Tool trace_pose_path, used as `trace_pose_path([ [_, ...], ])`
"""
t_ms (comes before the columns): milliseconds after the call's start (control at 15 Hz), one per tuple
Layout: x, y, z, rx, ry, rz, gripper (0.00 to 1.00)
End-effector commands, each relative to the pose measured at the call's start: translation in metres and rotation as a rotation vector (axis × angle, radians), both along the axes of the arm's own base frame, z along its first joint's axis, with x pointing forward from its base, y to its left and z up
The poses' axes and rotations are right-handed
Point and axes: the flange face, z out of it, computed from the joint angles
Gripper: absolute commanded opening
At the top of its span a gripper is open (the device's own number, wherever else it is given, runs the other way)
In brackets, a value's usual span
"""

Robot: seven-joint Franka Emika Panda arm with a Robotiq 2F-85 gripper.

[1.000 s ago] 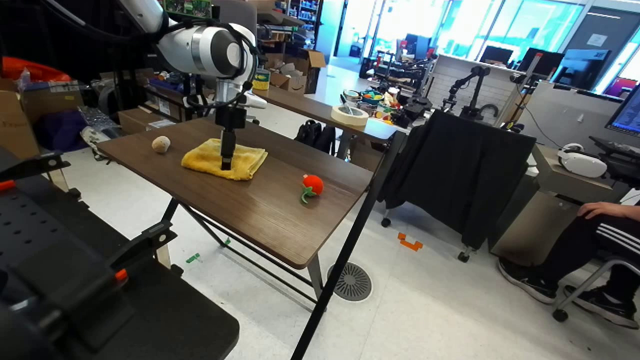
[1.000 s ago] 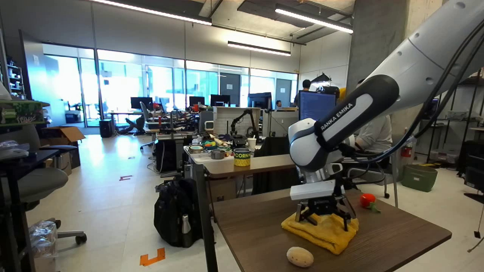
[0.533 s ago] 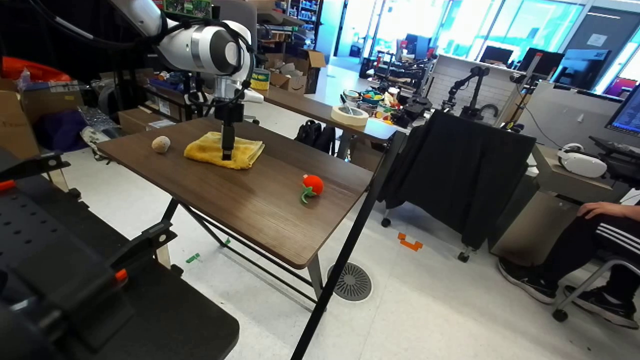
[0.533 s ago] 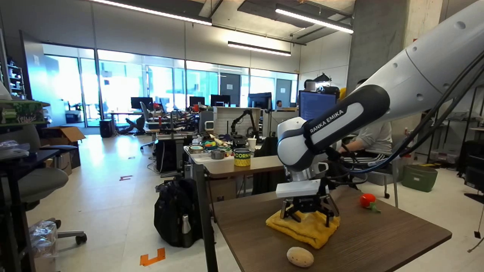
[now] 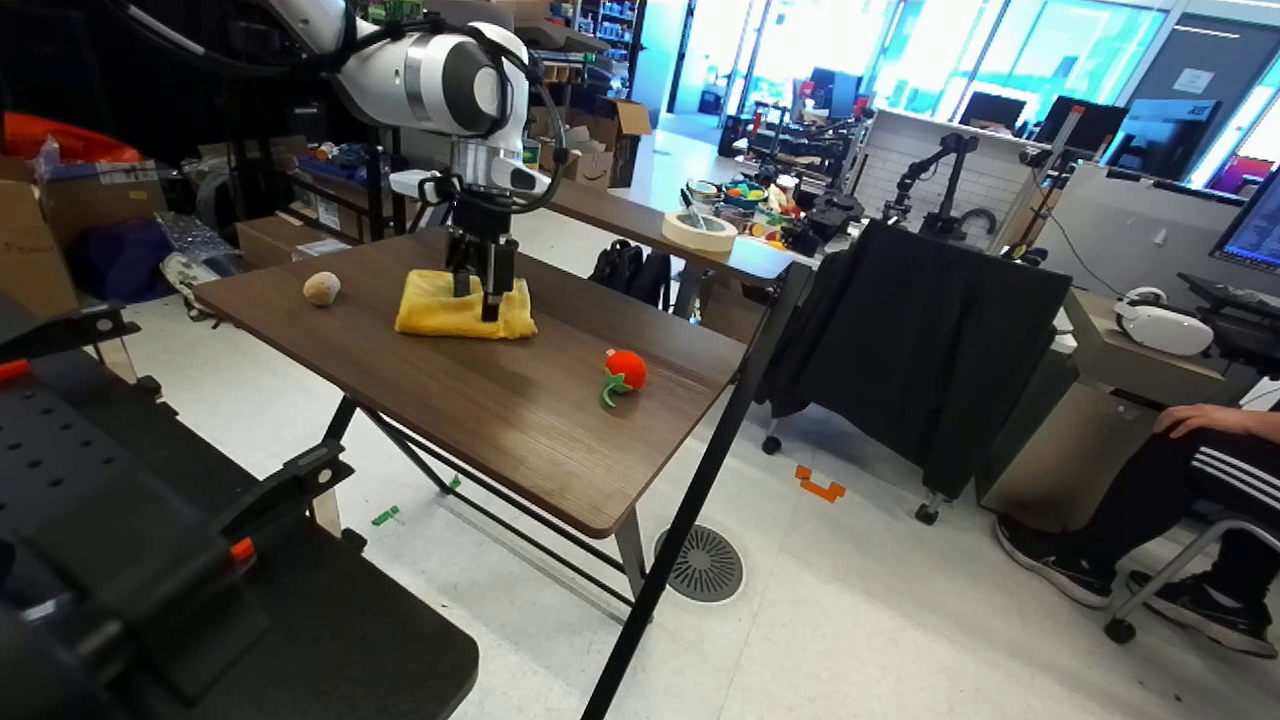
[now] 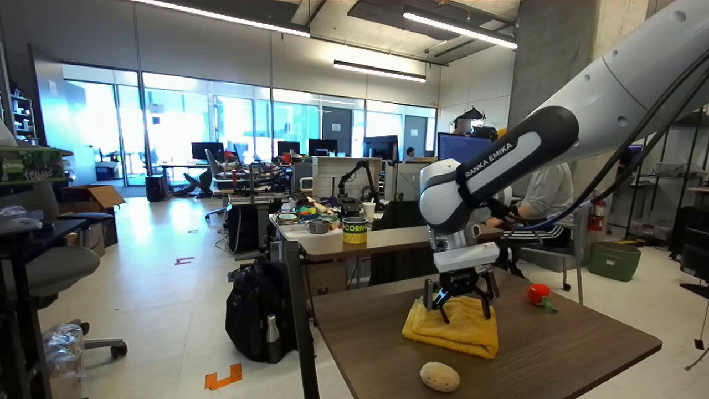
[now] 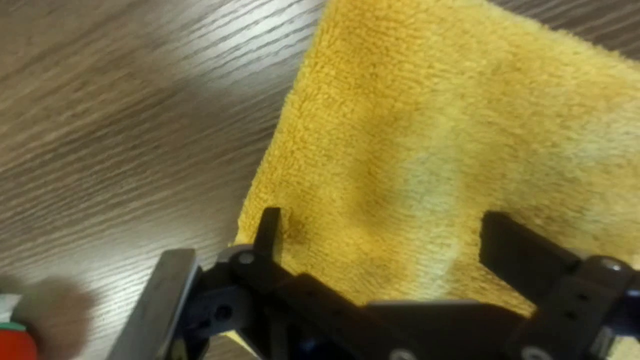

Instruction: Wipe the table with the towel

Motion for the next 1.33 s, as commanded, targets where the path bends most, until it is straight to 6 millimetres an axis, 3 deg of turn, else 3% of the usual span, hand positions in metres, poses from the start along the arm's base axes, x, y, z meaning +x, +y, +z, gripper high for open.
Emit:
trace_pose_path([
  [0,-0.006,-0.014,0.014,0.042,0.033,0.195,1.00],
  [200,-0.012,-0.015,0.015,0.094,0.002,0.348,1.00],
  [267,-0.001,-0.016,0.008,0.053,0.015,0.262,1.00],
  [667,-0.008,-0.014,0.007,0.077,0.008,0.329,1.00],
  [933,-0.001,-0.031,-0.022,0.096,-0.040,0.202,1.00],
  [1267,0.017,0.001,-0.017,0.117,-0.125,0.161,1.00],
])
